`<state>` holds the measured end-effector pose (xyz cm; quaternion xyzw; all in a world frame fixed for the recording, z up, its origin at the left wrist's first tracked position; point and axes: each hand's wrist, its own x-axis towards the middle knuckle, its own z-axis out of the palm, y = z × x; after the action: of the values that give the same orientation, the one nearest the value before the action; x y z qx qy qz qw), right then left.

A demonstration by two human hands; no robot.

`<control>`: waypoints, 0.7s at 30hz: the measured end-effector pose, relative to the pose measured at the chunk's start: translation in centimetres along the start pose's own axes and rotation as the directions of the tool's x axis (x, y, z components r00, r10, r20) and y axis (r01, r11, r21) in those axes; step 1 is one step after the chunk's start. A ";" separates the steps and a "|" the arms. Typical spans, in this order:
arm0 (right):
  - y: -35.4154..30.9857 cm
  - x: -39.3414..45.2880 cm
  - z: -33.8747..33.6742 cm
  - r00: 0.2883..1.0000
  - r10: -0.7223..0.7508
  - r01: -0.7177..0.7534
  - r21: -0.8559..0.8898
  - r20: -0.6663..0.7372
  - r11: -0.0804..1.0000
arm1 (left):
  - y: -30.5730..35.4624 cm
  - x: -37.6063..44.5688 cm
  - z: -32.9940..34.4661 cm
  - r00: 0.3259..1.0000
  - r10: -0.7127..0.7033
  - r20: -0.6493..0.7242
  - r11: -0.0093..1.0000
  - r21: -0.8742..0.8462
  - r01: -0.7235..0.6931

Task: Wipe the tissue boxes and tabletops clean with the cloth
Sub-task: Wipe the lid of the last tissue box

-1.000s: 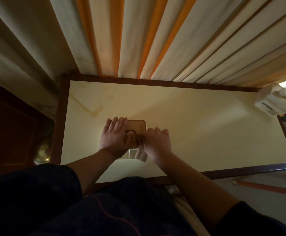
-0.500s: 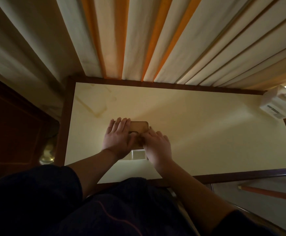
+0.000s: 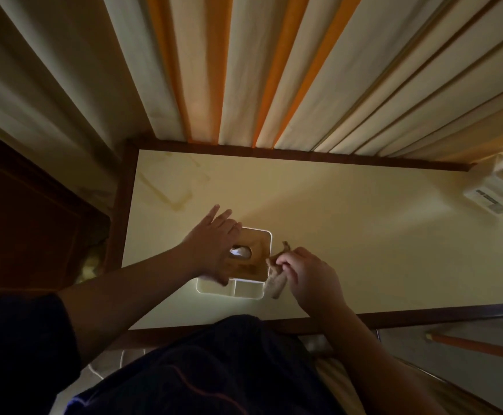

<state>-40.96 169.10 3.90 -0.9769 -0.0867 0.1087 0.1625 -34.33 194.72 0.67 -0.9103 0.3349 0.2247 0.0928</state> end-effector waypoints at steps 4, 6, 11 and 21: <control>-0.7 0.9 -1.2 0.998 -0.039 0.039 -0.001 0.052 0.999 | -0.4 1.0 -1.9 0.989 0.136 0.061 0.990 0.034 -0.138; -1.3 1.6 -1.4 0.990 -0.079 0.080 0.002 0.118 0.997 | -0.6 1.5 -2.7 0.970 0.230 0.075 0.972 0.028 -0.232; -3.1 2.0 0.6 0.964 -0.131 0.141 -0.027 0.231 0.990 | -0.6 1.2 -2.3 0.975 0.190 0.117 0.971 -0.170 -0.168; -5.4 1.5 1.3 0.960 -0.057 0.124 -0.234 0.274 0.964 | 5.9 -1.2 3.5 0.792 -0.610 -0.038 0.515 -0.778 0.359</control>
<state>-40.55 174.79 4.22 -0.9611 -0.1655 0.2191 0.0306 -40.22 192.07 -1.93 -0.9466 -0.0468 0.1597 -0.2761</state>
